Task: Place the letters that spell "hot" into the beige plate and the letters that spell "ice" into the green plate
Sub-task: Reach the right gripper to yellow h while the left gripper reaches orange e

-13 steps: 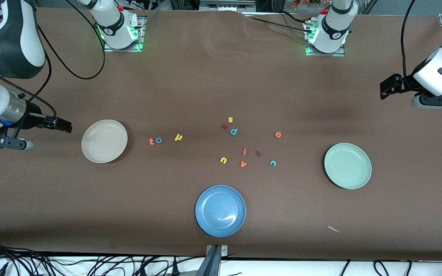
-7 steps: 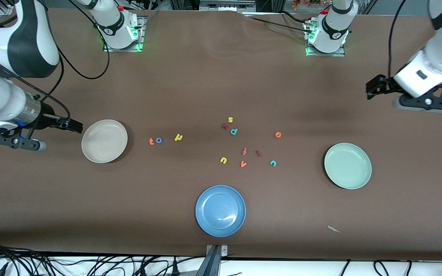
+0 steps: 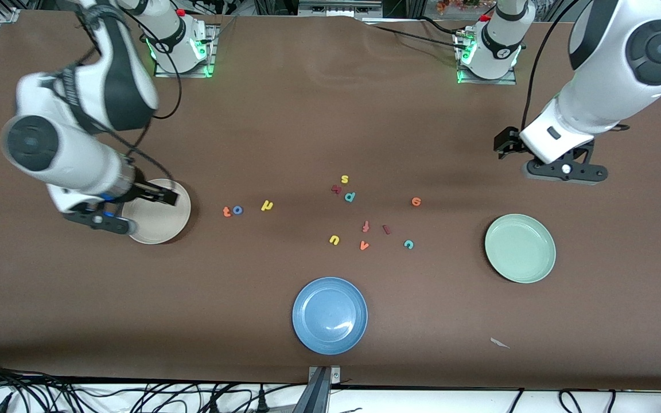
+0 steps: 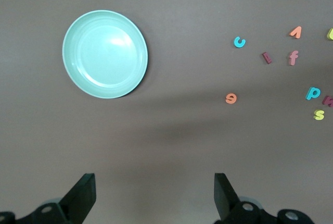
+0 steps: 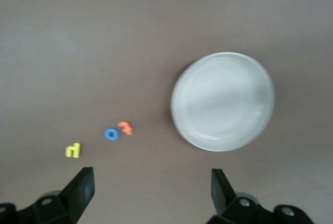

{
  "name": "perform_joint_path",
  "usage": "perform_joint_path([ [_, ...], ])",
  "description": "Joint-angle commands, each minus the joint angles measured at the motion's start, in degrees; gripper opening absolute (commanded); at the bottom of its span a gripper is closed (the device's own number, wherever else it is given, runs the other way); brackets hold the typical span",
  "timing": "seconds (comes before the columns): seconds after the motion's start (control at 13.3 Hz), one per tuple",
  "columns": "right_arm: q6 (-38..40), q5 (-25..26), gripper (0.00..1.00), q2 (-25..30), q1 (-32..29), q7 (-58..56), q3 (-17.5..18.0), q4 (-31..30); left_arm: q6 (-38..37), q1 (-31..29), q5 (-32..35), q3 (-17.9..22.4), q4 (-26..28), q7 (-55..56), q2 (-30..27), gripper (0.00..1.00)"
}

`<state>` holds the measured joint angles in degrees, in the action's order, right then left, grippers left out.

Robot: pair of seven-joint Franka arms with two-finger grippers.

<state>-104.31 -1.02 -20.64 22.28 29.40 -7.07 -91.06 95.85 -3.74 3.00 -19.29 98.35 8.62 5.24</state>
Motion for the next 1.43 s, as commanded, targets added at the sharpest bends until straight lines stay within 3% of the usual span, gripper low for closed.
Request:
perform_joint_path([
  [0.0,-5.5,-0.5,0.99,-3.8,5.4,7.3,0.1,-0.3,5.4,-0.1,-1.4,-1.7,4.7,2.2,-0.5,1.00],
  [0.23,-12.8,-0.5,0.99,-7.9,9.8,8.3,0.2,-0.3,13.3,2.4,-1.4,-2.7,10.3,8.6,0.5,1.00],
  [0.53,-14.2,-1.0,0.99,-12.6,10.9,7.1,1.7,-0.4,20.3,6.2,-0.7,-3.3,12.3,14.5,5.6,1.00],
  [0.83,-17.7,-9.4,0.99,-15.2,10.9,5.8,2.0,-1.7,28.2,8.5,-0.3,-3.3,13.7,16.9,12.1,1.00],
  [1.13,-19.7,-10.7,0.99,-16.0,10.9,6.1,2.0,-4.5,32.5,9.5,-0.2,-3.2,13.7,17.1,17.4,1.00],
  [1.35,-23.2,-13.9,0.99,-16.0,11.1,6.8,2.3,-7.7,33.0,9.5,4.1,-3.2,14.0,17.4,20.5,1.00],
])
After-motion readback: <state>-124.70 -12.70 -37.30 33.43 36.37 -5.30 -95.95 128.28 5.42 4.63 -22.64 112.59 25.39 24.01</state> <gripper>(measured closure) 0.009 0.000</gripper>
